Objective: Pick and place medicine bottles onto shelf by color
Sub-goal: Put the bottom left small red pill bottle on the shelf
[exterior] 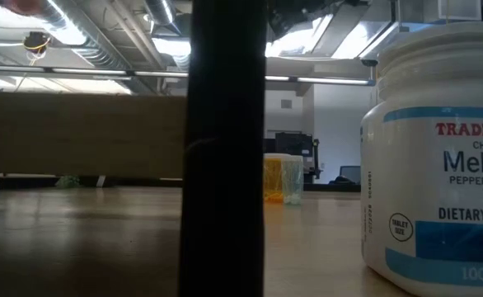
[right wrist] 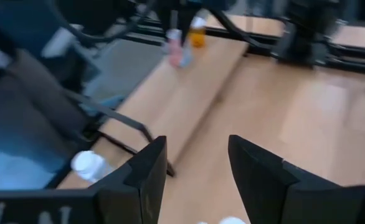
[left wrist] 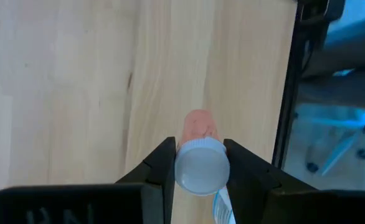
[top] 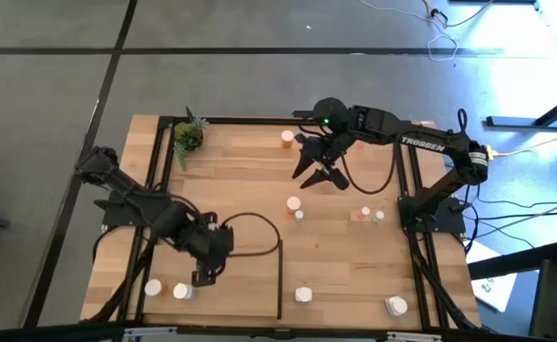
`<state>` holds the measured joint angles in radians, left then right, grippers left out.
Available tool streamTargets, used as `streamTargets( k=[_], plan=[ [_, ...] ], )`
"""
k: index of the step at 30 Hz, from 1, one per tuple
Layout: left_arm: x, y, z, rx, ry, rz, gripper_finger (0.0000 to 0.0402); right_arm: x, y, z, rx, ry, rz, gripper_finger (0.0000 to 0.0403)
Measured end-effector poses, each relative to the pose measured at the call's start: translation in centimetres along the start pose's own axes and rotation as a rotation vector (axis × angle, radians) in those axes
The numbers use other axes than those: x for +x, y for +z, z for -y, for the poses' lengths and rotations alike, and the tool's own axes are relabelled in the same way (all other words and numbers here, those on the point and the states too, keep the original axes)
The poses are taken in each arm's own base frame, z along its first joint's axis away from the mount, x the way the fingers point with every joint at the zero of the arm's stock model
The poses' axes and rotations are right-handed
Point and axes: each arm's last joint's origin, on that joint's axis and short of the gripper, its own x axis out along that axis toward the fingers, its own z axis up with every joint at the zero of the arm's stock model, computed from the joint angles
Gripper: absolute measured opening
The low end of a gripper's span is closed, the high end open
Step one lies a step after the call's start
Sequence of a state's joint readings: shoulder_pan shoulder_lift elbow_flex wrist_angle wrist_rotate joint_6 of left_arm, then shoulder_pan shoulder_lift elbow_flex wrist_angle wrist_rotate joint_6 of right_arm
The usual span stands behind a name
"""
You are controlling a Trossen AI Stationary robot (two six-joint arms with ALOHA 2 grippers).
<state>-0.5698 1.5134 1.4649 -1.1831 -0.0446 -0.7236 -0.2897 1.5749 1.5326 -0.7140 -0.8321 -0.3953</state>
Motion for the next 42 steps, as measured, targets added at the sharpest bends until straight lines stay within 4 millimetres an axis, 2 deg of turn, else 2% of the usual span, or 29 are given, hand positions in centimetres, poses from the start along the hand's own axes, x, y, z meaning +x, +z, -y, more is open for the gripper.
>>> streamTargets(
  k=[3, 12, 31, 42],
  plan=[
    [0.5, -0.2, 1.1, 0.030, -0.008, -0.023, 0.0097, 0.0, 0.0, -0.2, 0.000, 0.056, 0.016, 0.0174],
    [2.8, -1.5, 3.5, 0.102, 0.006, -0.101, 0.0097, 0.0, -0.1, -0.2, -0.028, 0.053, 0.011, 0.0174],
    [8.1, -3.2, 6.7, 0.201, 0.095, -0.186, 0.0097, 0.0, -0.3, -0.3, -0.020, 0.070, -0.005, 0.0174],
    [8.8, -3.1, 7.5, 0.215, 0.068, -0.142, 0.0097, 0.0, -0.4, -0.3, -0.015, 0.064, -0.013, 0.0174]
  ],
)
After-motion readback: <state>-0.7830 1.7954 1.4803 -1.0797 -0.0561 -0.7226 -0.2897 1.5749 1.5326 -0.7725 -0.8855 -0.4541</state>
